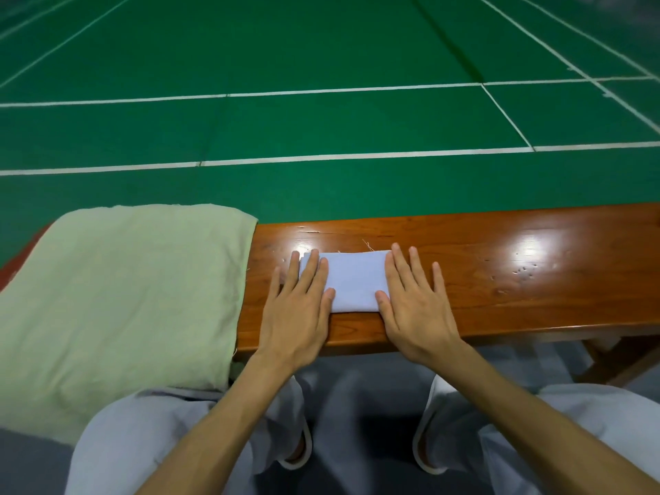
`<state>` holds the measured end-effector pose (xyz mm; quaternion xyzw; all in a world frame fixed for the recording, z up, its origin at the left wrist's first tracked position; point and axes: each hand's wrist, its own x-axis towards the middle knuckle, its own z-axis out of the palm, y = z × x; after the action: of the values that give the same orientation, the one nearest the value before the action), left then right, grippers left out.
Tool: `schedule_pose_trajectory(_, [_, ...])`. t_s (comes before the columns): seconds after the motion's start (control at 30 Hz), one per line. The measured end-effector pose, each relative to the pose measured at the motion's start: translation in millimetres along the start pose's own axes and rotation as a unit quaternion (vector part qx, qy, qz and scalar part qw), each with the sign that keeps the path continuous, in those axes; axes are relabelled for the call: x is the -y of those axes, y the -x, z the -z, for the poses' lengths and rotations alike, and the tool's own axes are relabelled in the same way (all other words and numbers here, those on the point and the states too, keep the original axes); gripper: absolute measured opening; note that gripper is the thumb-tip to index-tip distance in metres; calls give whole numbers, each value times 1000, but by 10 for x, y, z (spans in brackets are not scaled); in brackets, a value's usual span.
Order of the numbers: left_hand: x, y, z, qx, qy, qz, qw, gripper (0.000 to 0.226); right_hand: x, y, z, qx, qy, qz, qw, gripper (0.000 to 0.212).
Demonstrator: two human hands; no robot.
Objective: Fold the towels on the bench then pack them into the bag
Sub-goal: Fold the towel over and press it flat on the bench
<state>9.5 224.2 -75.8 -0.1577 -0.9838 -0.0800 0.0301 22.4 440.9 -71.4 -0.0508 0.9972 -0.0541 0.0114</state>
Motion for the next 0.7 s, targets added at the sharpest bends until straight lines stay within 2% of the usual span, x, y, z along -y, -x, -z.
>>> schedule_pose_trajectory(0.07, [27,8,29,-4,20,2,1000,69,1,6,12,7,-8,-3,1000,74])
schedule_pose_trajectory(0.13, [56,8,85,-5,107,19,994,68,-3,9,38,15,-26,-1,1000,72])
schedule_pose_trajectory(0.2, [79,0,164,-16,237,75,968,64,-34,10,101,16,-78,0,997,72])
schedule_pose_trajectory(0.27, [98,-56,217,-73,316,167,931,62,-79,-19,209,-26,-164,-37,985,71])
schedule_pose_trajectory(0.3, [73,-102,266,-85,305,220,923,70,-100,-48,267,-64,-195,-82,975,69])
schedule_pose_trajectory(0.37, [-22,-203,389,-32,230,290,929,92,-95,-142,414,-98,-194,-195,956,63])
schedule_pose_trajectory(0.4, [-85,-247,449,13,197,306,931,95,-56,-193,482,-69,-177,-237,953,61])
schedule_pose_trajectory(0.43, [-163,-287,506,53,181,313,931,88,-7,-232,537,-25,-168,-260,951,58])
schedule_pose_trajectory(0.5, [-285,-369,579,97,206,318,920,67,62,-304,596,41,-189,-269,943,55])
schedule_pose_trajectory(0.6, [-369,-466,586,111,257,332,901,57,51,-387,627,58,-262,-266,926,48])
schedule_pose_trajectory(0.67, [-410,-486,602,104,305,331,887,60,-3,-413,640,35,-380,-245,891,27])
schedule_pose_trajectory(0.7, [-410,-497,612,93,360,338,865,59,-30,-422,656,22,-452,-234,861,20])
